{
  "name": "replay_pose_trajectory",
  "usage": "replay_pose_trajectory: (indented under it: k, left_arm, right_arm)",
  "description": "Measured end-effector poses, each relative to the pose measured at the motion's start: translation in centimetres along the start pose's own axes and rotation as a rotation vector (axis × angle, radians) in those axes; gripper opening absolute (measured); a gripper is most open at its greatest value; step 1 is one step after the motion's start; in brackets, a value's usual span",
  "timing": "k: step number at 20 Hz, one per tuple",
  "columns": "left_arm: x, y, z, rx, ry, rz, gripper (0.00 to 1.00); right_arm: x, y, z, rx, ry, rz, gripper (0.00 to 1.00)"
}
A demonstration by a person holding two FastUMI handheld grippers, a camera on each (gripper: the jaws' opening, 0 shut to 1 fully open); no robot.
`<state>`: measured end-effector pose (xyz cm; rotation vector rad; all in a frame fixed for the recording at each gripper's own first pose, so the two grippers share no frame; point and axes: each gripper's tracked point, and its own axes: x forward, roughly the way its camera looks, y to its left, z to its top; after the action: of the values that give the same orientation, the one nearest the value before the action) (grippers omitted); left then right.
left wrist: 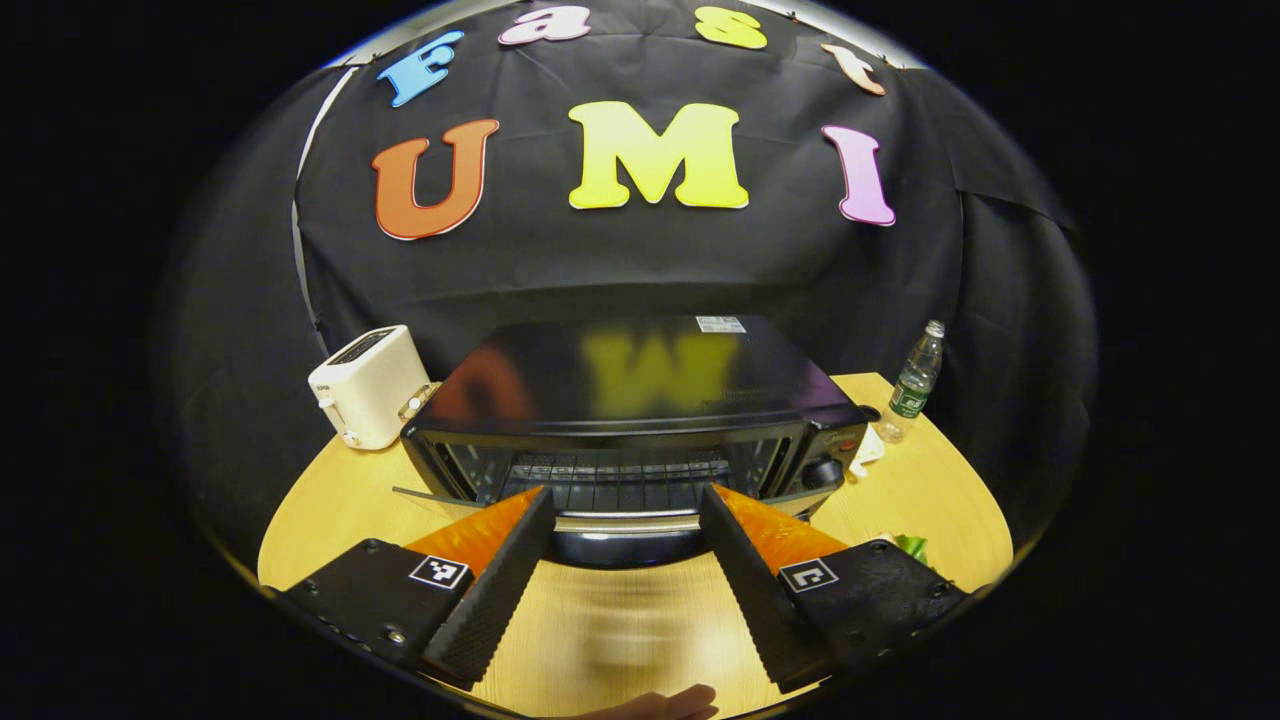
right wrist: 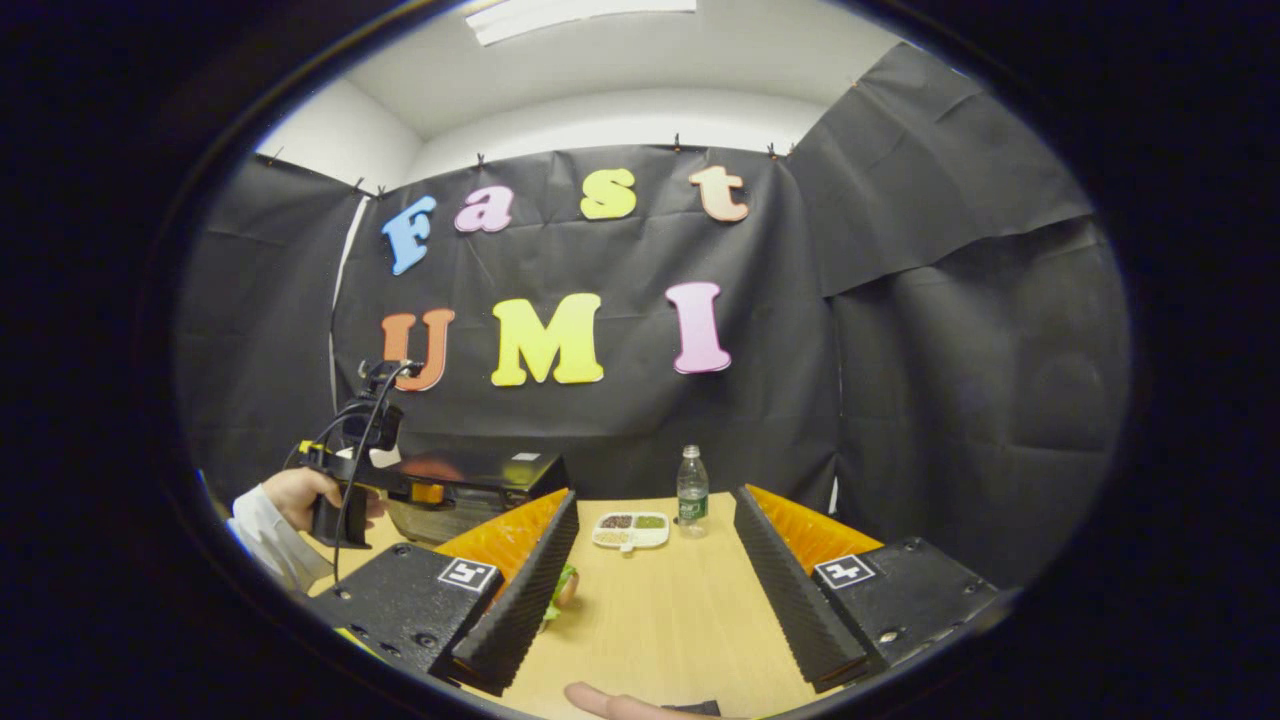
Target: Open the electric oven with the left hand, put the food in, and close the electric oven.
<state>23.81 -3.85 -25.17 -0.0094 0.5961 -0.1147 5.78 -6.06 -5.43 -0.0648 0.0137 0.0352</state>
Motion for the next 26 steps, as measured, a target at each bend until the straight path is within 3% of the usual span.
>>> replay_pose_trajectory:
  k: [1,2,11,12,13,14,15,17,18,21,22,26]
  left_arm:
    - [-0.6,-0.1,-0.8,-0.008,-0.003,-0.001,0.97]
    - [-1.1,-0.1,-1.6,-0.012,-0.009,0.0,0.98]
    - [-3.7,-0.5,-7.6,-0.045,-0.026,0.001,0.97]
    - [-3.8,-0.5,-8.1,-0.045,-0.029,0.001,0.97]
    - [-3.8,-0.6,-8.5,-0.046,-0.03,0.0,0.97]
    - [-3.9,-0.6,-9.1,-0.049,-0.027,0.0,0.97]
    - [-4.0,-0.6,-9.5,-0.05,-0.031,0.001,0.97]
    - [-4.1,-0.6,-10.5,-0.057,-0.031,0.004,0.97]
    - [-4.0,-0.8,-11.1,-0.059,-0.025,0.004,0.97]
    - [-3.7,-1.0,-13.2,-0.065,0.0,0.003,0.96]
    - [-3.5,-1.1,-13.9,-0.071,0.015,0.003,0.96]
    - [-2.9,-1.8,-15.5,-0.071,0.042,0.005,0.94]
  right_arm:
    - [-0.1,0.2,0.1,0.002,0.003,0.001,0.89]
    - [-0.3,0.3,0.2,0.005,0.003,0.003,1.0]
    - [-1.0,1.0,-0.5,0.011,0.017,0.006,1.0]
    - [-1.0,1.1,-0.7,0.01,0.024,0.006,0.89]
    - [-1.0,1.2,-0.7,0.008,0.028,0.007,1.0]
    - [-1.0,1.2,-0.8,0.006,0.03,0.008,0.89]
    - [-1.0,1.2,-0.7,0.004,0.03,0.006,1.0]
    - [-1.1,1.2,-1.0,0.003,0.031,0.001,1.0]
    - [-1.0,1.1,-1.1,0.004,0.033,-0.004,0.89]
    - [-1.0,1.4,-1.6,0.004,0.049,-0.008,0.89]
    - [-1.0,1.4,-1.8,0.005,0.052,-0.008,1.0]
    - [-0.7,2.0,-2.4,0.009,0.067,-0.009,1.0]
